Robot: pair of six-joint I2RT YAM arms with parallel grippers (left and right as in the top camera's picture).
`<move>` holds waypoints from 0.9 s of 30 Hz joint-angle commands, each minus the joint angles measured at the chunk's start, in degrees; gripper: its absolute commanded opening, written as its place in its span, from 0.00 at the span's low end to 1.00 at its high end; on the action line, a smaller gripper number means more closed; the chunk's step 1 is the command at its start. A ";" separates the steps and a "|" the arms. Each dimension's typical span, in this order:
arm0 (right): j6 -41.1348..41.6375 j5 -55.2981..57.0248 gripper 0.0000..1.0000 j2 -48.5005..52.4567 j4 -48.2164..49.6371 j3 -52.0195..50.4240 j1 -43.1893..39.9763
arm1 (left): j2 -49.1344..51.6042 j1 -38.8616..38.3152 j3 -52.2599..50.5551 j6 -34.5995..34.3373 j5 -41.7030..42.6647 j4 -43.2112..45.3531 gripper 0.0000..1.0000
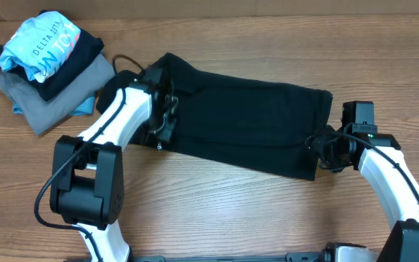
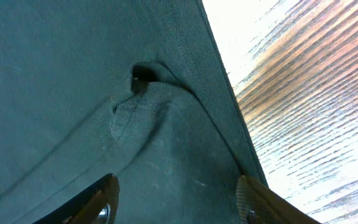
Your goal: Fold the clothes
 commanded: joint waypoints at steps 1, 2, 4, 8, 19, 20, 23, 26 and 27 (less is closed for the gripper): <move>-0.42 0.66 0.65 0.13 0.11 0.83 -0.44 | 0.48 0.24 8.50 1.70 -0.90 -1.38 0.04; -0.42 0.66 0.64 0.13 0.11 0.83 -0.44 | 0.48 0.24 10.08 2.25 -0.90 -1.49 0.04; -0.44 0.66 0.65 0.13 0.09 0.83 -0.44 | 0.48 0.24 12.20 3.50 -0.90 -1.22 0.04; -0.42 0.66 0.64 0.13 0.11 0.83 -0.44 | 0.52 0.22 12.68 5.49 -0.87 1.38 0.04; -0.42 0.66 0.65 0.13 -0.90 0.83 -0.44 | 0.52 0.31 11.65 5.60 -8.61 1.99 0.63; -0.44 0.68 0.65 0.13 -1.16 0.83 -0.44 | 0.52 0.39 11.65 4.96 -9.86 0.55 0.63; -0.42 0.66 0.65 0.13 -1.42 0.83 -0.44 | 0.52 1.09 11.41 4.15 -10.54 -2.49 0.58; -0.39 0.66 0.65 0.13 -1.40 0.83 -0.44 | 0.52 2.14 9.90 3.87 -10.56 -3.06 0.54; -0.39 0.66 0.65 0.13 -1.40 0.83 -0.44 | 0.52 2.47 8.94 3.87 -10.58 -2.84 0.54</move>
